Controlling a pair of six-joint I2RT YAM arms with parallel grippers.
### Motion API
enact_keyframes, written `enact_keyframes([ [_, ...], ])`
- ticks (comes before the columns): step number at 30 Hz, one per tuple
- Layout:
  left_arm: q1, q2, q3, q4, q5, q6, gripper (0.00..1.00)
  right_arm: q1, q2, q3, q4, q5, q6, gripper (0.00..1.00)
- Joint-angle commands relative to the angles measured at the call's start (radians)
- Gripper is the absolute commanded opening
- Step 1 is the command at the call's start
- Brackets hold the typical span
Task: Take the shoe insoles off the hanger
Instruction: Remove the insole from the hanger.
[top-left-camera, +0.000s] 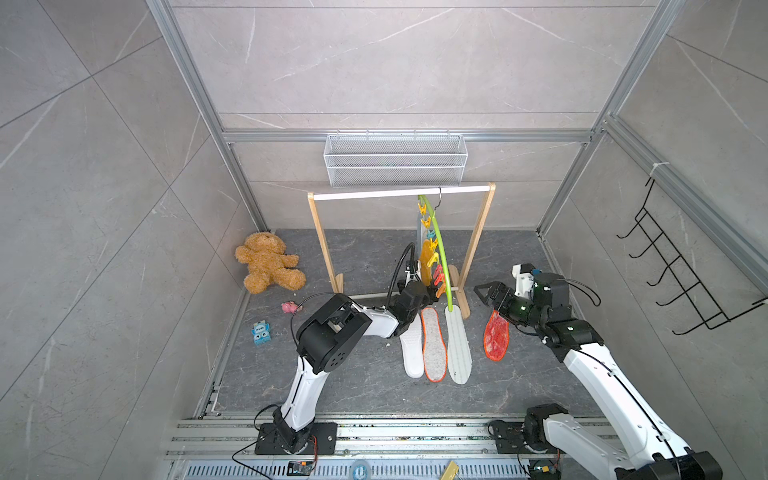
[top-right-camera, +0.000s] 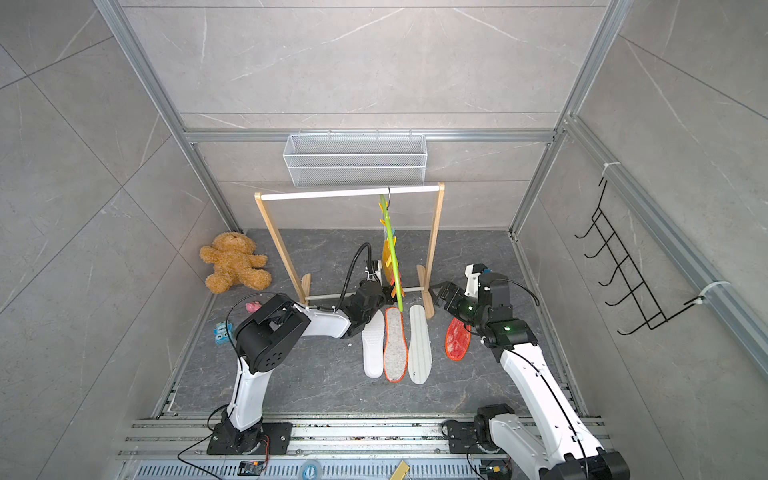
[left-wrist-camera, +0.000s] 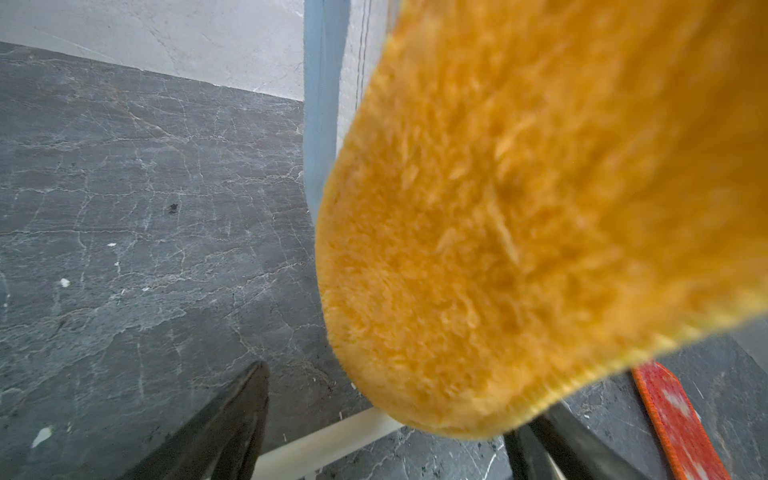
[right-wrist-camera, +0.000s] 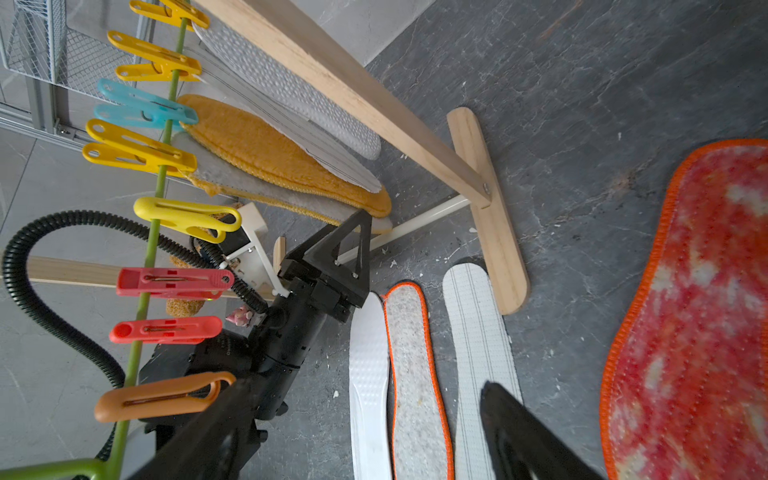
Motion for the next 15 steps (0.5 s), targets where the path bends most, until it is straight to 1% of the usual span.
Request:
enact_keyframes([
  [1, -0.005, 0.027, 0.039, -0.003, -0.051, -0.024, 0.86, -0.004, -0.018, -0.011, -0.011, -0.013, 0.011, 0.88],
  [8, -0.005, 0.064, 0.063, -0.022, -0.053, -0.037, 0.86, -0.006, -0.011, -0.002, -0.007, -0.02, 0.015, 0.87],
  [15, -0.003, 0.079, 0.075, -0.034, -0.046, -0.03, 0.76, -0.006, -0.009, -0.002, -0.002, -0.029, 0.02, 0.86],
])
